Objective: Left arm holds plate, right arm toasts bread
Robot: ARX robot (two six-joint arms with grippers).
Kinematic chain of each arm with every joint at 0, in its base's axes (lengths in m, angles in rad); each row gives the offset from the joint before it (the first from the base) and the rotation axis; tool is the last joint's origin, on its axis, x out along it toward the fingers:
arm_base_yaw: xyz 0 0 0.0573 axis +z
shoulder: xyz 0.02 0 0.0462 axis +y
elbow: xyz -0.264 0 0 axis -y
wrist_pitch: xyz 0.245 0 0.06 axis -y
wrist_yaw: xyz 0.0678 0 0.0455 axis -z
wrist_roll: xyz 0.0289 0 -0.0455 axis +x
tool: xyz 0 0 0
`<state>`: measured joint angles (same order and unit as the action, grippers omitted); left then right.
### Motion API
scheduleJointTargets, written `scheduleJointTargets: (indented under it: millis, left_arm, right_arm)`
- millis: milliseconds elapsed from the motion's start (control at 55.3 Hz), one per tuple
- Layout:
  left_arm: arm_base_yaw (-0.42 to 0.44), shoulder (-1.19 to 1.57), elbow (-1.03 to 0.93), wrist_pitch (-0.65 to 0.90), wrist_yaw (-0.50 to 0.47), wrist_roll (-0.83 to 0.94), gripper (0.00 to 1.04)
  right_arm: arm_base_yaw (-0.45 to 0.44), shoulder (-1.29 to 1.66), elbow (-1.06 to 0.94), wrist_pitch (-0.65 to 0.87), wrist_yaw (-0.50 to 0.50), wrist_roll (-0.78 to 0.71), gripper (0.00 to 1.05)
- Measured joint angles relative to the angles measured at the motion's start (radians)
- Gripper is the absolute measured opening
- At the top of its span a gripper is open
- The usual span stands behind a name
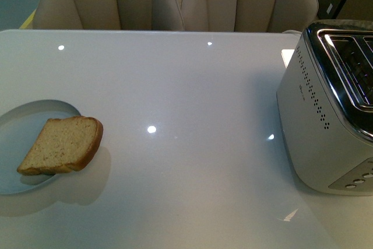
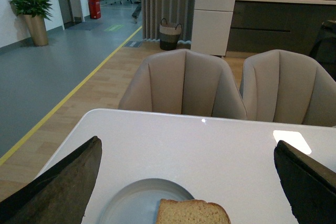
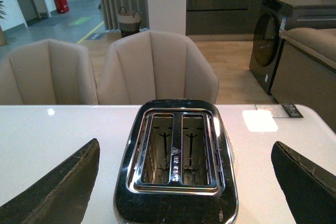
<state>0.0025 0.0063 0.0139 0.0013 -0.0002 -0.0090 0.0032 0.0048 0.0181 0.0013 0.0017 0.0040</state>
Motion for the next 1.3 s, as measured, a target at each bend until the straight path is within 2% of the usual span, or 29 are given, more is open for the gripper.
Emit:
scheduleJointTargets:
  millis: [759, 777, 813, 867, 921, 976, 1084, 1174, 1301]
  left_arm:
    - [0.0, 0.0, 0.0, 0.0, 0.001, 0.0, 0.98]
    - [0.007, 0.017, 0.009, -0.031, 0.029, -0.022, 0.98]
    - [0.035, 0.092, 0.074, -0.19, 0.134, -0.093, 0.98]
    - [0.06, 0.237, 0.167, -0.377, 0.227, -0.184, 0.98]
    - [0.074, 0.34, 0.217, -0.496, 0.257, -0.274, 0.98]
    - [0.1, 0.402, 0.237, -0.537, 0.285, -0.319, 0.98]
    - [0.198, 0.488, 0.284, -0.481, 0.367, -0.308, 0.98]
    - [0.301, 0.676, 0.319, -0.304, 0.426, -0.212, 0.98]
    - [0.357, 0.911, 0.342, -0.085, 0.427, -0.116, 0.98]
  right_arm:
    - [0.0, 0.0, 0.0, 0.0, 0.0, 0.0, 0.96]
    - [0.0, 0.0, 0.0, 0.0, 0.0, 0.0, 0.96]
    - [0.0, 0.0, 0.0, 0.0, 0.001, 0.0, 0.96]
    - [0.0, 0.0, 0.0, 0.0, -0.003, 0.0, 0.96]
    - [0.0, 0.0, 0.0, 0.0, -0.002, 0.0, 0.96]
    - [0.0, 0.0, 0.0, 0.0, -0.002, 0.0, 0.96]
    - [0.0, 0.0, 0.0, 0.0, -0.002, 0.0, 0.96]
    - [0.0, 0.0, 0.0, 0.0, -0.002, 0.0, 0.96]
    - [0.0, 0.0, 0.0, 0.0, -0.002, 0.0, 0.96]
